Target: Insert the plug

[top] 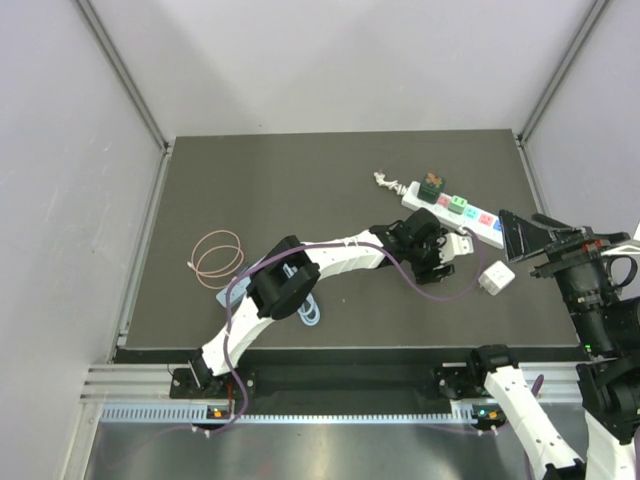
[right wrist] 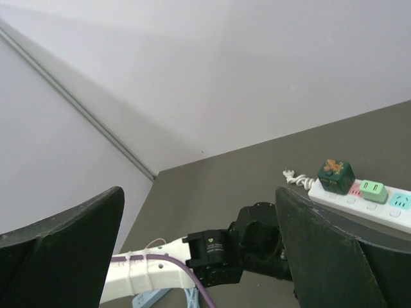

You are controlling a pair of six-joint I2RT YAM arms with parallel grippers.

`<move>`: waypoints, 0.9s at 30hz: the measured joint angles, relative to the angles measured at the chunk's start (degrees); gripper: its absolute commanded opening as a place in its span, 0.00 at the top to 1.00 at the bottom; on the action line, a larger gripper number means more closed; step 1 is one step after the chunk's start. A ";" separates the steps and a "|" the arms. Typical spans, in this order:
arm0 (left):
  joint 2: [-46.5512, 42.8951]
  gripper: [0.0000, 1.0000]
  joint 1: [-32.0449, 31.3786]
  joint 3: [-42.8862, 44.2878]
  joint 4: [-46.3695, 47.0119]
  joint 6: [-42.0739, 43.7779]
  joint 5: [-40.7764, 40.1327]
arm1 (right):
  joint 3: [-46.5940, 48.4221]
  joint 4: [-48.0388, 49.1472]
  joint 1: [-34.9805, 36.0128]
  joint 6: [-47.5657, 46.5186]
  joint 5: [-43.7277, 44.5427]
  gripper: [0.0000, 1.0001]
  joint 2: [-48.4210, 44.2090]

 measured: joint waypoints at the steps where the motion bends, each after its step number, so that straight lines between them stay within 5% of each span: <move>1: 0.52 0.32 -0.04 0.44 -0.04 0.24 -0.11 | 0.26 -0.17 0.00 -0.07 0.20 0.00 0.00; 6: 2.47 0.38 0.00 1.18 -1.11 0.79 -0.55 | 0.28 -0.15 0.26 -0.26 0.46 0.00 0.00; 8: 2.82 0.48 -0.04 1.36 -1.20 0.66 -0.63 | 0.26 -0.11 0.26 -0.24 0.52 0.00 0.00; 10: 2.82 0.63 -0.15 1.40 -1.27 0.83 -1.14 | 0.15 -0.15 0.26 -0.24 0.61 0.00 0.00; 11: 2.82 0.86 -0.22 1.40 -1.27 0.81 -1.25 | 0.09 -0.11 0.26 -0.20 0.61 0.00 0.02; 13: 2.82 1.00 -0.26 1.38 -1.16 0.24 -1.57 | -0.31 0.04 0.26 -0.20 0.55 0.00 0.02; 18: -0.13 1.00 0.02 -4.37 4.07 -9.33 -3.13 | -2.21 -0.24 0.26 -1.31 1.09 0.00 1.09; 27: -18.95 1.00 4.00 -20.96 13.16 -44.81 -5.20 | -9.60 2.38 0.33 -7.82 1.86 0.07 9.68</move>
